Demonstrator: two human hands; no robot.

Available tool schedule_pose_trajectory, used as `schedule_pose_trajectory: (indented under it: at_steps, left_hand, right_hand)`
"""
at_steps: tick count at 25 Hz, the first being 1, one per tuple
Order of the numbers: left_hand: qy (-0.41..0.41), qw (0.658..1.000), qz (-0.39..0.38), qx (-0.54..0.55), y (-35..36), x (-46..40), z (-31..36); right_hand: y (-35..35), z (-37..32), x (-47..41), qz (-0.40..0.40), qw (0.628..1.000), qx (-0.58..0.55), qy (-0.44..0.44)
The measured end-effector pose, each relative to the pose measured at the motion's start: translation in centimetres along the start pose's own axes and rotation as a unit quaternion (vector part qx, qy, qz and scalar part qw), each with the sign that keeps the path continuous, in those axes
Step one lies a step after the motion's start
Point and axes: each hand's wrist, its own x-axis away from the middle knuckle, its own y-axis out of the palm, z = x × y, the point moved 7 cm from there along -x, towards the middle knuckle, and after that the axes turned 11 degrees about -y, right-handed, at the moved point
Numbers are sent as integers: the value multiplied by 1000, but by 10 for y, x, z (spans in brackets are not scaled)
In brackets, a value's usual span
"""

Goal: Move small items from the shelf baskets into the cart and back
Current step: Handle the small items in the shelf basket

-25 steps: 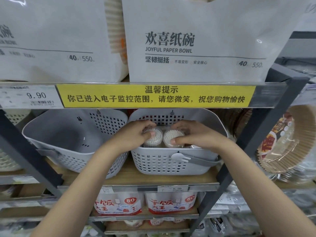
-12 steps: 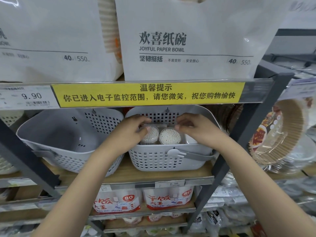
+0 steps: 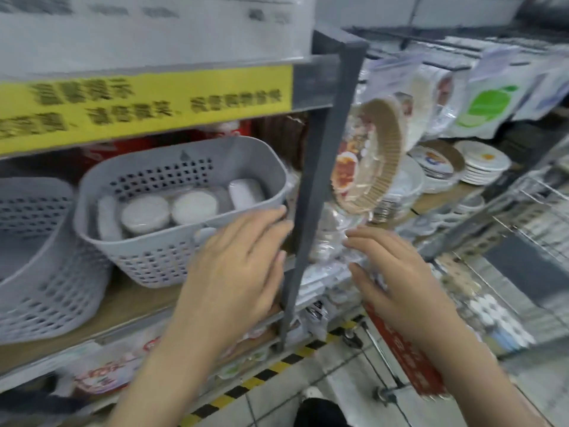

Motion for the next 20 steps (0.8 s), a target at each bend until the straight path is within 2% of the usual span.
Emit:
schedule_pose_trajectory:
  at_steps: [3, 5, 7, 10, 14, 20]
  left_hand:
    - [63, 994, -83, 40, 63, 3, 61]
    - [78, 984, -155, 48, 115, 3, 93]
    - [77, 969, -229, 52, 163, 2, 120]
    - [27, 935, -346, 71, 238, 1, 149]
    - [-45, 900, -426, 80, 319, 4, 160]
    - [-85, 863, -497, 42, 389, 7, 161]
  right_hand:
    - [-8, 57, 83, -4, 990, -6, 143]
    - [-12, 96, 138, -13, 970, -17, 241]
    - [-15, 130, 189, -26, 941, -44, 334]
    - [-12, 169, 257, -40, 889, -75, 450]
    - [17, 213, 309, -72, 852, -121, 504]
    - [69, 247, 331, -84, 805, -202, 551]
